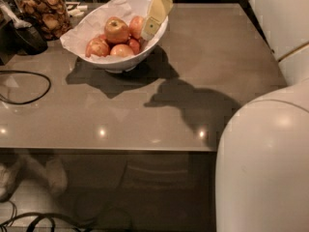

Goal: Pick apple from white bowl

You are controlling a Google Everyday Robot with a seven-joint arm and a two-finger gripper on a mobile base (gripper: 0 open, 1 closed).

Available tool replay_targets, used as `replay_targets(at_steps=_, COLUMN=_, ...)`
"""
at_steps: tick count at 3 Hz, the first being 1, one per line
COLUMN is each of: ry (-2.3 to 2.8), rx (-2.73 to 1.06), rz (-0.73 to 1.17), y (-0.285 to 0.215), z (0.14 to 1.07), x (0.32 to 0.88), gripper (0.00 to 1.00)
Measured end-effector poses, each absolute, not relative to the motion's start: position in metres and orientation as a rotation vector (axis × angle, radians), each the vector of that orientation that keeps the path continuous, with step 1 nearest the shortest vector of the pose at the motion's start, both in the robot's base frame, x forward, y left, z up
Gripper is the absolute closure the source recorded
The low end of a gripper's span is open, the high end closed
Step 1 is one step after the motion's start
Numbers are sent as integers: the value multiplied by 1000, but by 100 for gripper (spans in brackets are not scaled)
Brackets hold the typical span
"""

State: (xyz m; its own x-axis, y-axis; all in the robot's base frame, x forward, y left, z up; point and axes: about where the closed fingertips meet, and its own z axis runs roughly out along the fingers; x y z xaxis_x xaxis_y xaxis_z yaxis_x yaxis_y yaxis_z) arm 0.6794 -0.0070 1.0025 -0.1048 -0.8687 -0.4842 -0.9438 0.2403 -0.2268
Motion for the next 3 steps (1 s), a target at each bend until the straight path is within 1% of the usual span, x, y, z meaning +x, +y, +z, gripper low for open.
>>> replay_targets(at_steps=1, ry=1963, rx=-1669, rz=198, y=14, z=1006, x=689, gripper=17)
replay_targets(at_steps=3, ry=1905, rx=-1679, rz=200, y=39, z=1021, x=704, gripper=15)
